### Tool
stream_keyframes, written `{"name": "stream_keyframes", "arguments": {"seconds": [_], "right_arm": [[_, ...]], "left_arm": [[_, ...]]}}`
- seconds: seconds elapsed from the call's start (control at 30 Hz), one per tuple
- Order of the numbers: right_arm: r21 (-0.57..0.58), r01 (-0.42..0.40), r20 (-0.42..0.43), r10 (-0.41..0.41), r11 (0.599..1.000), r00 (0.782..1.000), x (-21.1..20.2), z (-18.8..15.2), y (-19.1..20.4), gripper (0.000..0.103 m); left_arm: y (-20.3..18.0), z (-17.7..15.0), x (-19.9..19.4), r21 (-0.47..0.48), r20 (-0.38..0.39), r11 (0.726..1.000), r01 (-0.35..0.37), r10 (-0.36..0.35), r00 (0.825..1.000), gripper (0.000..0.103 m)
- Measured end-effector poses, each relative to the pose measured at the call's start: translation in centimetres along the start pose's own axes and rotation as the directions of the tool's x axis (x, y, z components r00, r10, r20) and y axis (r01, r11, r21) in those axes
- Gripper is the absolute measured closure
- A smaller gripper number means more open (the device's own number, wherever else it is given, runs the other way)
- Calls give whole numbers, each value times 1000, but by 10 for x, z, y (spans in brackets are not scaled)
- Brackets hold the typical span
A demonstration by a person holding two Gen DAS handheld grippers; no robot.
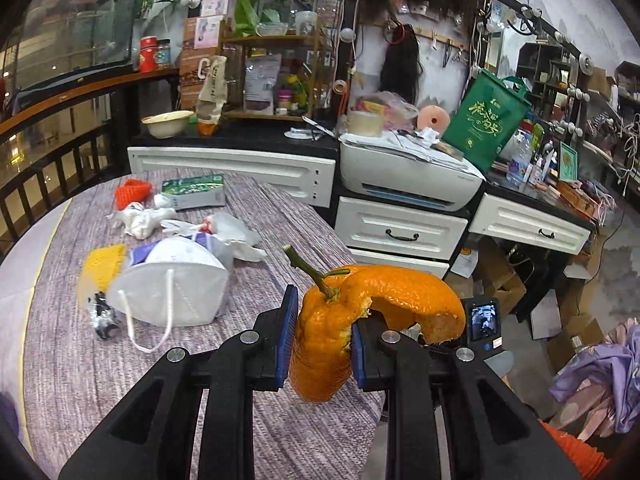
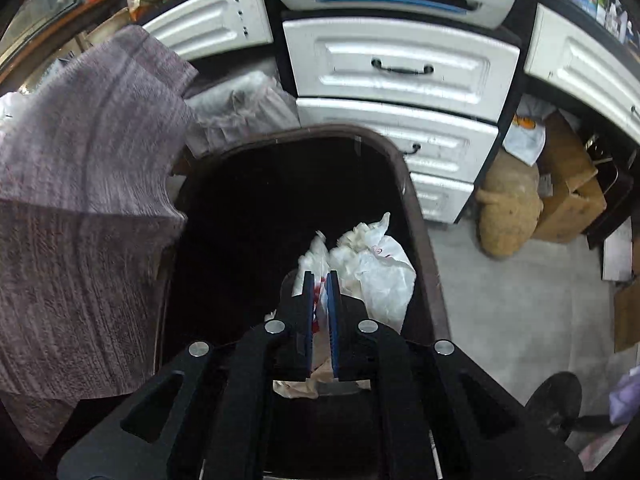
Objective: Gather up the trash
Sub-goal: 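Carry both items over the black bin and open both tools to drop them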
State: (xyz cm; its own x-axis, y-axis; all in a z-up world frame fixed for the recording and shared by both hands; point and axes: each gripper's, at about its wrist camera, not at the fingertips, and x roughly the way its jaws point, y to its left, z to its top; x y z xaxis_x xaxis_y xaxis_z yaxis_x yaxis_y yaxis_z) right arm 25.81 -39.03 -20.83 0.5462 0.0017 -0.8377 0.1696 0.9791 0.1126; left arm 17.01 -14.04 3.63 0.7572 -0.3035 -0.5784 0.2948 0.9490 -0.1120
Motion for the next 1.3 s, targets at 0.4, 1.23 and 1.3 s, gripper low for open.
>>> {"name": "stream_keyframes", "arguments": {"seconds": [0.4,1.23,1.3], "right_arm": [[102,49,161,-65,994,985,-70,-15,-40,33],[222,96,247,-151,970,957,-138,-63,-113,26],[223,94,241,-148,970,959,-136,-64,-112,26]], "left_arm": [[-48,-12,51,39,-129,995,95,-89,988,79],[-127,-91,225,123,-594,985,118,-22,804,79],[-130,-96,236,137,-630,984,118,-5,776,79]]}}
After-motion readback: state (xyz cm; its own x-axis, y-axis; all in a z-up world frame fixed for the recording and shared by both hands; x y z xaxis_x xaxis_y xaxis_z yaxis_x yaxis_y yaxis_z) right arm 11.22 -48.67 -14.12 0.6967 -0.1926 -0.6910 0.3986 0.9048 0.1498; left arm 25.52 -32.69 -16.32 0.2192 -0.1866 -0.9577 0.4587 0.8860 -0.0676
